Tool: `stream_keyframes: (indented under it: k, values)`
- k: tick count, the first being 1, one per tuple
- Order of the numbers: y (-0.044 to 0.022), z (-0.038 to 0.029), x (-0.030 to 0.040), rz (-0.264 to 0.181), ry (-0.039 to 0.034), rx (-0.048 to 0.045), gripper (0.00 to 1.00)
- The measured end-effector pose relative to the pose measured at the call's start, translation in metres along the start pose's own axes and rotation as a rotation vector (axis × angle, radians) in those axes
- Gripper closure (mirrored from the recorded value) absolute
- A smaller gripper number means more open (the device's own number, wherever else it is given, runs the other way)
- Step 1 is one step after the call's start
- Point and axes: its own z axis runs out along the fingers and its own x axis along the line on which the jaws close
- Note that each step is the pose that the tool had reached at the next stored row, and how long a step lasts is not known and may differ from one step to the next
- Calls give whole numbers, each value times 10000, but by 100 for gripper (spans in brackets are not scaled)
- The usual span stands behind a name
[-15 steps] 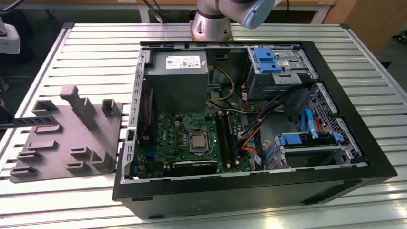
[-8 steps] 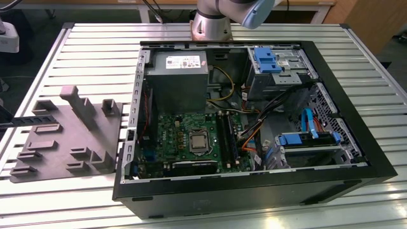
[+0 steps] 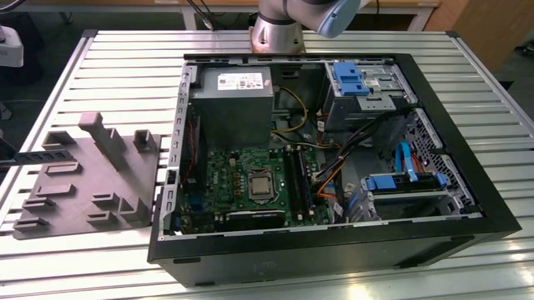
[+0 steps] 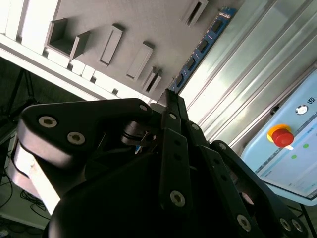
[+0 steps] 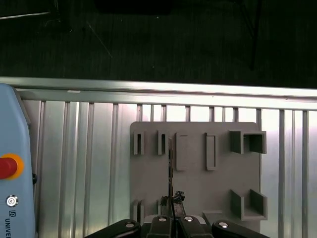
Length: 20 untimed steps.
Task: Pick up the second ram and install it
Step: 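Pick up the second ram and move it above second insertion slot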
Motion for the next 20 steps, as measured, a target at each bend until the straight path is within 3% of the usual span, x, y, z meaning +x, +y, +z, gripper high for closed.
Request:
stream_keyframes:
  k: [20]
  values:
    - [2,-41,-1,0,2,-2,88]
